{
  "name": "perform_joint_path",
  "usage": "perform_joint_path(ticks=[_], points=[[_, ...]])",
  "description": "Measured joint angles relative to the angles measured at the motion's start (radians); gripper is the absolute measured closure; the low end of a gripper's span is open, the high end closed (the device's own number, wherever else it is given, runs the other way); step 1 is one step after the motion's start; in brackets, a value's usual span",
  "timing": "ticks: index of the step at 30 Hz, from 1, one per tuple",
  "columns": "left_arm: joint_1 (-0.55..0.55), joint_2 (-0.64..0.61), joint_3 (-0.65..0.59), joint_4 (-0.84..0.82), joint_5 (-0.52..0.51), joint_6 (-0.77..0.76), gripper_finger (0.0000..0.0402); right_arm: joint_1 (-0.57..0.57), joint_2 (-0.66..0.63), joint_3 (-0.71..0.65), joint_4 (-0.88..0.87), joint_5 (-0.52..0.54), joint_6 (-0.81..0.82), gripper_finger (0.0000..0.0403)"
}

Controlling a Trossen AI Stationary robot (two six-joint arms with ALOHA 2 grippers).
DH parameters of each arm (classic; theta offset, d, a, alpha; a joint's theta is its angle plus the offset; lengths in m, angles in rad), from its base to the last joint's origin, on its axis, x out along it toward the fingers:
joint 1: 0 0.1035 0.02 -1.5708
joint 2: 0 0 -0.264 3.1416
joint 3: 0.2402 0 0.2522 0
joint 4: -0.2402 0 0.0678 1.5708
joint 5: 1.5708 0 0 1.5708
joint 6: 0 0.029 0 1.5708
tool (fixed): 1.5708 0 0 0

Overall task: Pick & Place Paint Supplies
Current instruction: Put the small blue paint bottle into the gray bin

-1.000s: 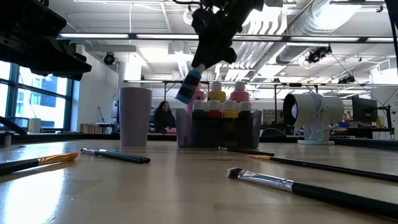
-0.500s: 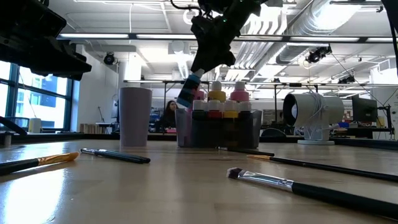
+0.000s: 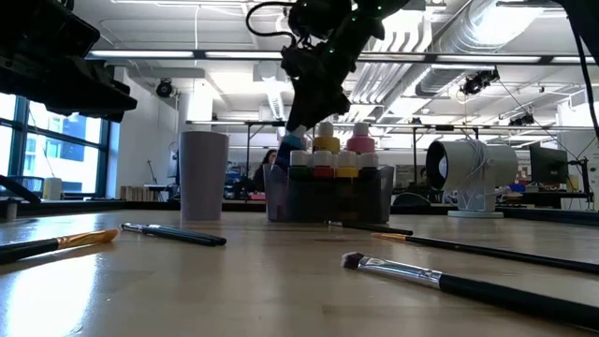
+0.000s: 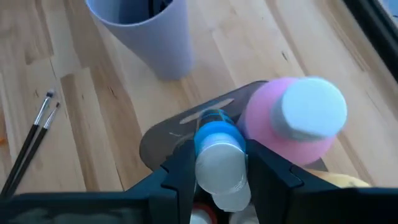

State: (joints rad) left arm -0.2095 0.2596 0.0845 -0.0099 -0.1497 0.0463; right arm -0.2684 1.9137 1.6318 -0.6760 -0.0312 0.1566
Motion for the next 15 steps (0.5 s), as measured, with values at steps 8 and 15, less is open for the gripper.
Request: perform_joint_path(ticks=[8,15], points=[[0.000,0.000,0.000,0.000,0.000,0.000,0.0401,0.000,0.018,0.000,-0.003,-0.002,-0.006,0.0290],[0.000,0.000,0.000,0.000,0.000,0.000,0.0401,0.005,0.037,0.000,0.012,-0.010,-0.012,0.0287]])
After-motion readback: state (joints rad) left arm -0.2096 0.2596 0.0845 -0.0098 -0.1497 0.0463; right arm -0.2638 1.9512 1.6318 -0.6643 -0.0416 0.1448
